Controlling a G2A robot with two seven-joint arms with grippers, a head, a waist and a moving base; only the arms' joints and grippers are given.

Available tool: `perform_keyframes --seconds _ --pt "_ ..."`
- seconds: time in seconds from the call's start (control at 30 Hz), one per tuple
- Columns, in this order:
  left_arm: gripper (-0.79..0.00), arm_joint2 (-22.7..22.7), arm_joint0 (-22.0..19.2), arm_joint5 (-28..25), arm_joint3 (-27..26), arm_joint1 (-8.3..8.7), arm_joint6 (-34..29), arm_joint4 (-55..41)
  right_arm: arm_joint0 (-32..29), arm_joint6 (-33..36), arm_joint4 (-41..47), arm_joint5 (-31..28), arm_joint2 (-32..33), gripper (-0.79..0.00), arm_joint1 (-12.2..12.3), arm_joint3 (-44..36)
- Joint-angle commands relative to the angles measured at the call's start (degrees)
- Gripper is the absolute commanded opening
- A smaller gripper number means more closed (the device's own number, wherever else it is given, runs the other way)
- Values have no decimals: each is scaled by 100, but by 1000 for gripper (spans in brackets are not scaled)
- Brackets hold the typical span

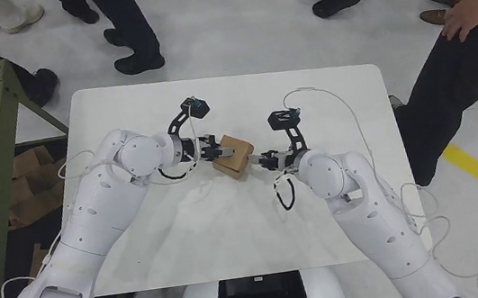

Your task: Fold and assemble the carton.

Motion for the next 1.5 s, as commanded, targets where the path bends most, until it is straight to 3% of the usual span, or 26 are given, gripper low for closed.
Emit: perform_keyframes --seconds 0.0,0.63,1.1,1.47 --pt "-332 -5 7 0 -12 4 2 15 -42 4 5 -3 54 0 14 -35" --pt "-271 -13 50 11 -54 16 46 -19 78 65 87 -21 -122 0 6 123" --pt "-299 -9 37 -57 -5 17 33 -124 154 0 189 -11 -209 0 -8 187" --pt "-277 8 0 -121 95 10 49 -242 213 -73 260 31 -260 0 -20 219"
